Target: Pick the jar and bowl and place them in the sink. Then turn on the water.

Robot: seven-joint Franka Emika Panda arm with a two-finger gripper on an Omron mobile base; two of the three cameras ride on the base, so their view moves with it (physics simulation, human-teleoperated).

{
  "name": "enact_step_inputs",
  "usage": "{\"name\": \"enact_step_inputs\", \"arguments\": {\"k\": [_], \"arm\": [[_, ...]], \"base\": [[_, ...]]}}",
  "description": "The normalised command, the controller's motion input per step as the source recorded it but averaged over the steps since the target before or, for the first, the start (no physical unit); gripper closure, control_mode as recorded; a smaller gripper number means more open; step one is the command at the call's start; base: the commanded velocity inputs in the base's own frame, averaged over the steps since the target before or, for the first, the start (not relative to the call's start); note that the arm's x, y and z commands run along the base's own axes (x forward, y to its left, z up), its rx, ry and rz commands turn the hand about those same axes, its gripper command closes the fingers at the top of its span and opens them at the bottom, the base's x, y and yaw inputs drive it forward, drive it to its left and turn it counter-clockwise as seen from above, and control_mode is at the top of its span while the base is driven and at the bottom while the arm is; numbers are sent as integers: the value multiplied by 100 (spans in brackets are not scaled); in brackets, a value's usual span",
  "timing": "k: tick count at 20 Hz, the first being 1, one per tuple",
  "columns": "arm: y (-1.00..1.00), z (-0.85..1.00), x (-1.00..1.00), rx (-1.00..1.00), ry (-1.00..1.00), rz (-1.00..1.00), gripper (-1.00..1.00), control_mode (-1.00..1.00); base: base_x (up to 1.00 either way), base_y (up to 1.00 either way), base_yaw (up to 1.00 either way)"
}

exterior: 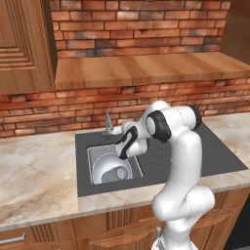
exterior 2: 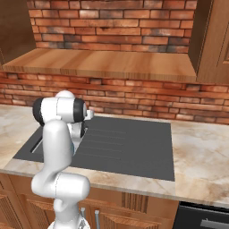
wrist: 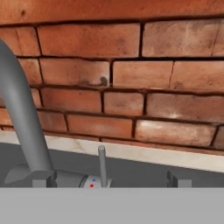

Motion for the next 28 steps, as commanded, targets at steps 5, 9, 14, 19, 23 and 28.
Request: {"name": "enact_step_inputs", "arguments": {"k": [5, 9, 14, 19, 23, 28], "arm": [[7, -9, 5, 0, 0, 0, -100, -100], [5, -9, 6, 0, 0, 0, -100, -100], [2, -5, 6, 0, 0, 0, -100, -100], [0, 0, 16, 0, 0, 0, -100, -100], [0, 0, 19, 0, 0, 0, -100, -100], [0, -1, 13, 0, 0, 0, -100, -100]], "base": [[0, 0, 0], [0, 0, 0], [0, 0, 0], [0, 0, 0], [0, 0, 0], [0, 0, 0]]}}
